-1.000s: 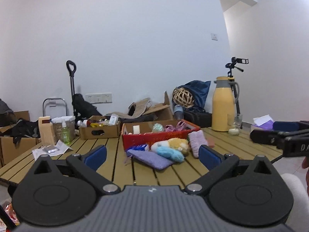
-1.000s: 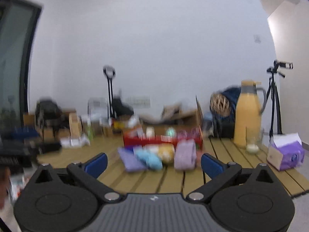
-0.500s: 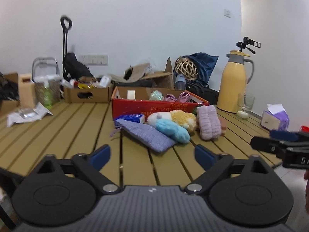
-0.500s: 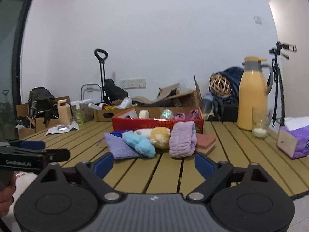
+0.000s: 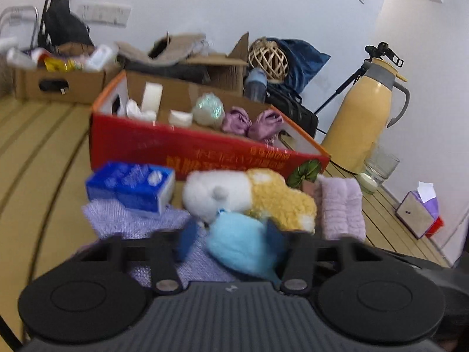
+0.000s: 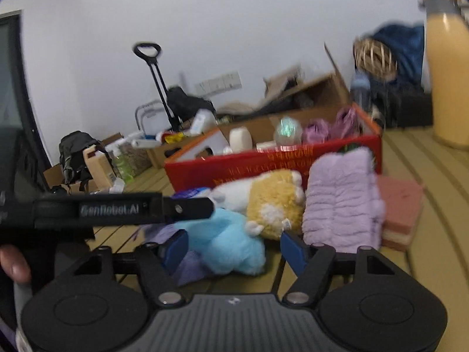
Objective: Organize soft objects
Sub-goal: 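Grasp the light blue plush with both tools together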
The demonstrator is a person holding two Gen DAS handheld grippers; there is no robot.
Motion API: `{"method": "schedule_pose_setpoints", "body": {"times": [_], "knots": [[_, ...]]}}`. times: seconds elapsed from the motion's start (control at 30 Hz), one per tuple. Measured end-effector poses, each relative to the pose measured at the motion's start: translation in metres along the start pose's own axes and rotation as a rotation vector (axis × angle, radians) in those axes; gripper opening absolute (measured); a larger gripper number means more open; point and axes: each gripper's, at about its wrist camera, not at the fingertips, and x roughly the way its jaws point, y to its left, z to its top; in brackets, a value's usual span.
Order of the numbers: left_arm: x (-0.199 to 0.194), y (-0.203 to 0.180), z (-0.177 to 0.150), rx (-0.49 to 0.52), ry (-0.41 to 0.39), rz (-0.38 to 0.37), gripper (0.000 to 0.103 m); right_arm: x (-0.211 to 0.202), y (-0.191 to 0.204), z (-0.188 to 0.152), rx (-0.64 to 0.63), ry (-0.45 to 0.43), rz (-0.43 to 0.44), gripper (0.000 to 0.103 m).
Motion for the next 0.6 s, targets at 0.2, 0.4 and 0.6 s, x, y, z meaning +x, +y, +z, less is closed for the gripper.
{"method": "schedule_pose_setpoints", "body": {"times": [0.2,0.4,0.6], "knots": [[0.001,0.019,0.003,-0.091,0.000,-0.053,0.028,0.028,-0.010,0.003,0.067,0.071,0.051,0.066],[-0.005,0.018,0.005,-0.109,0.006,-0.080,0.027,0.029,-0.016,-0.002,0.105,0.086,0.084,0.032],[-0.069,0.006,0.000,-0.185,-0.100,-0.130,0.027,-0.023,0.011,0.002,0.024,-0.026,0.070,0.031]]}}
